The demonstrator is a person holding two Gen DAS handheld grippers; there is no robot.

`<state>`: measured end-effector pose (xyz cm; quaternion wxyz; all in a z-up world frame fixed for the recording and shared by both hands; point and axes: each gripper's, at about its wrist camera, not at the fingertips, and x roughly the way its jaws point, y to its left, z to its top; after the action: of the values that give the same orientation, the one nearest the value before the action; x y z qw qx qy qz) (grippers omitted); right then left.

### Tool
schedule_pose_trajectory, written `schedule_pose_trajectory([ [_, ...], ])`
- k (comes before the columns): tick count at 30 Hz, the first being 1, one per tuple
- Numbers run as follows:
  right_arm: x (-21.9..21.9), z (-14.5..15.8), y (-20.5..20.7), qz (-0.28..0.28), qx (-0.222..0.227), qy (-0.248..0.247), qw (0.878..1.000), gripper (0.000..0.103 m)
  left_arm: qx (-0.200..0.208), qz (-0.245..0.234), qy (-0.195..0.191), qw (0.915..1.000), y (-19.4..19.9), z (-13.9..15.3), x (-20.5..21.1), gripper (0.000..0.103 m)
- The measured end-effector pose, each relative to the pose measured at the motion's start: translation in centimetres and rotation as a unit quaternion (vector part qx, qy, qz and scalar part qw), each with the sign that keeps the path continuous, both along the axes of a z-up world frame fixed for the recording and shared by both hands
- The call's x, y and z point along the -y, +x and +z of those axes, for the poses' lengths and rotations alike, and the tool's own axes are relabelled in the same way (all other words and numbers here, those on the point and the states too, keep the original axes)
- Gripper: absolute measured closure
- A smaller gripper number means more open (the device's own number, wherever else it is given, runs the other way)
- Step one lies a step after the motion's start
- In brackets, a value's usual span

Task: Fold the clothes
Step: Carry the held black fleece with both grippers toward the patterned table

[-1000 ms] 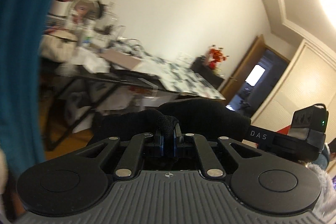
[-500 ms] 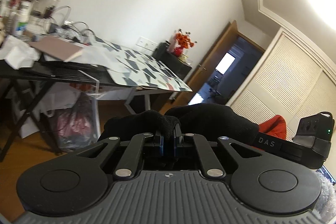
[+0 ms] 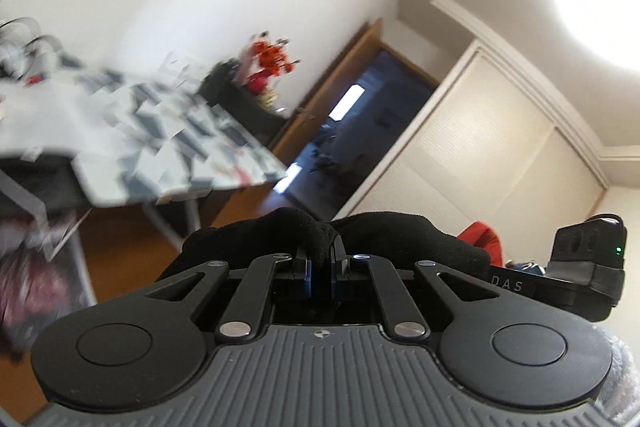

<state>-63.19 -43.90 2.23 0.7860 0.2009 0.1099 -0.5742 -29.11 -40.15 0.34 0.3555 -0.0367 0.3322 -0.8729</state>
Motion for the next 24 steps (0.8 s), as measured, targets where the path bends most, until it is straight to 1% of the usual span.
schedule_pose_trajectory([
  [3, 5.2, 0.7, -1.7, -0.025, 0.003, -0.008, 1.0, 0.089, -0.015, -0.018, -0.016, 0.9996, -0.9, 0.8, 5.9, 0.095],
  [7, 10.8, 1.6, -4.1, -0.042, 0.023, -0.022, 0.999, 0.089, -0.03, -0.007, -0.041, 0.9987, -1.0, 2.9, 10.3, 0.095],
  [11, 15.9, 2.4, -6.5, -0.053, 0.049, -0.039, 0.997, 0.089, -0.026, 0.005, -0.066, 0.9975, -0.7, 4.7, 13.4, 0.095],
  [15, 22.0, 2.3, -7.5, -0.016, 0.057, -0.063, 0.996, 0.089, -0.021, 0.029, -0.072, 0.9968, -1.0, 5.5, 16.3, 0.095],
  [18, 27.3, 1.6, -8.0, 0.021, 0.07, -0.064, 0.995, 0.089, -0.012, 0.05, -0.073, 0.996, -1.6, 5.7, 19.1, 0.095],
  [21, 33.5, 0.4, -8.9, 0.068, 0.082, -0.063, 0.992, 0.089, 0.001, 0.08, -0.078, 0.9938, -2.7, 5.8, 22.1, 0.095],
  [24, 41.0, -0.1, -10.7, 0.108, 0.097, -0.058, 0.988, 0.089, 0.012, 0.12, -0.086, 0.9889, -4.0, 6.0, 25.8, 0.095],
])
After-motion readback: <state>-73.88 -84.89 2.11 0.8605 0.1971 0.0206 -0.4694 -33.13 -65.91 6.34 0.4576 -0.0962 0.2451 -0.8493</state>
